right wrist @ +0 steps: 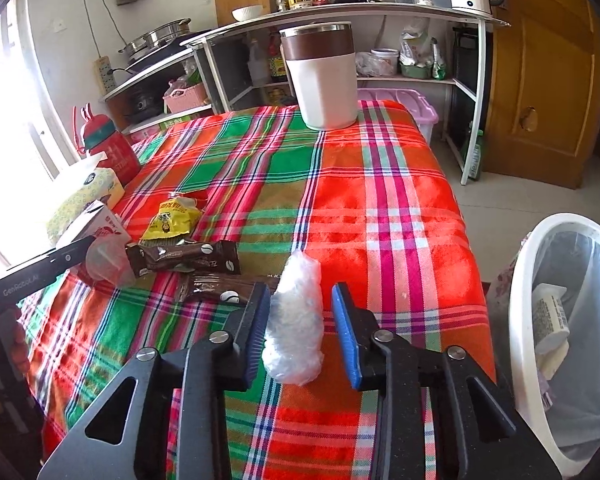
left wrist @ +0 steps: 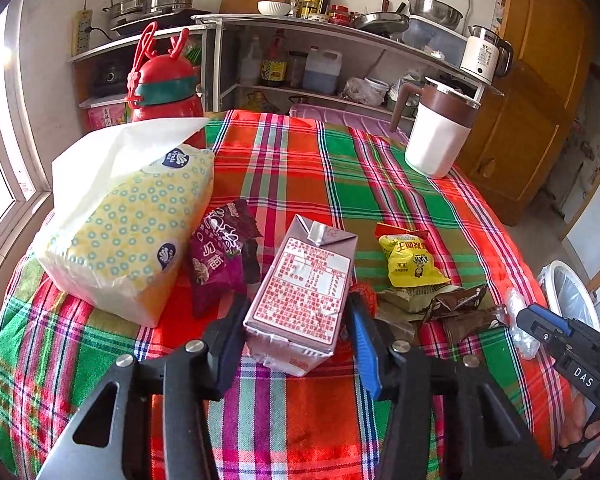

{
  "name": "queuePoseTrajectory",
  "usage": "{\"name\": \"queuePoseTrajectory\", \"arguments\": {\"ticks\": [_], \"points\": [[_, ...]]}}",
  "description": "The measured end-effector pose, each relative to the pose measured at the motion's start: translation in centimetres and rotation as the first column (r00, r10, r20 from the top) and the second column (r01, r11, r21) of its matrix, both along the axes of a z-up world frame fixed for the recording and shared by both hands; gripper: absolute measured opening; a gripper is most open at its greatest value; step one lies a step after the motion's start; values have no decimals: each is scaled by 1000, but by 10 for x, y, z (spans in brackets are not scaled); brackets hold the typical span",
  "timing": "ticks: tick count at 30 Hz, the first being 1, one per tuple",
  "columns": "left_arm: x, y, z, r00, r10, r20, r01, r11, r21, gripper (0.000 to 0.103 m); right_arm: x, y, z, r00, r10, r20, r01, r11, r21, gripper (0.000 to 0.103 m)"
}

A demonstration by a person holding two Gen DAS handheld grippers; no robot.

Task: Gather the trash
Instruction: 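Move both tools back to the table and grasp the white cotton with the right gripper, then grasp the pink strawberry milk carton with the left gripper while the right gripper holds the cotton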

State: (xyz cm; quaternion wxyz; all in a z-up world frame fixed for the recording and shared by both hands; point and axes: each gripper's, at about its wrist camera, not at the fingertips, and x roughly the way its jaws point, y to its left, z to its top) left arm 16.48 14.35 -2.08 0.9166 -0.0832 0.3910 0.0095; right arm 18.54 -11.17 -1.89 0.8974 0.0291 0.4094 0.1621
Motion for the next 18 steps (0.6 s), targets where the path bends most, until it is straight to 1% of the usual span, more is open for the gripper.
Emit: {"name": "queuePoseTrajectory", "arguments": {"ticks": [2,4,8,18], "points": [[-1,-2,0,1000,-3,0,3,1000,4,43,0,0,0,1000,2,2,-2,1000,3,27],[-2,-2,0,1000,-5,-3,5,1000,0,39,-1,0,0,1000,2,3,-2,1000,4,27],[-2,-4,0,1000,-6,-5,6,1000,-4,39,-3,0,1,1000,6,8,-6,1000,11,26],[-11,-6,8,1000,6,23,-5,1000,-25,39,-9,-9,7,1000,-5,30,4,999,39,26]]}}
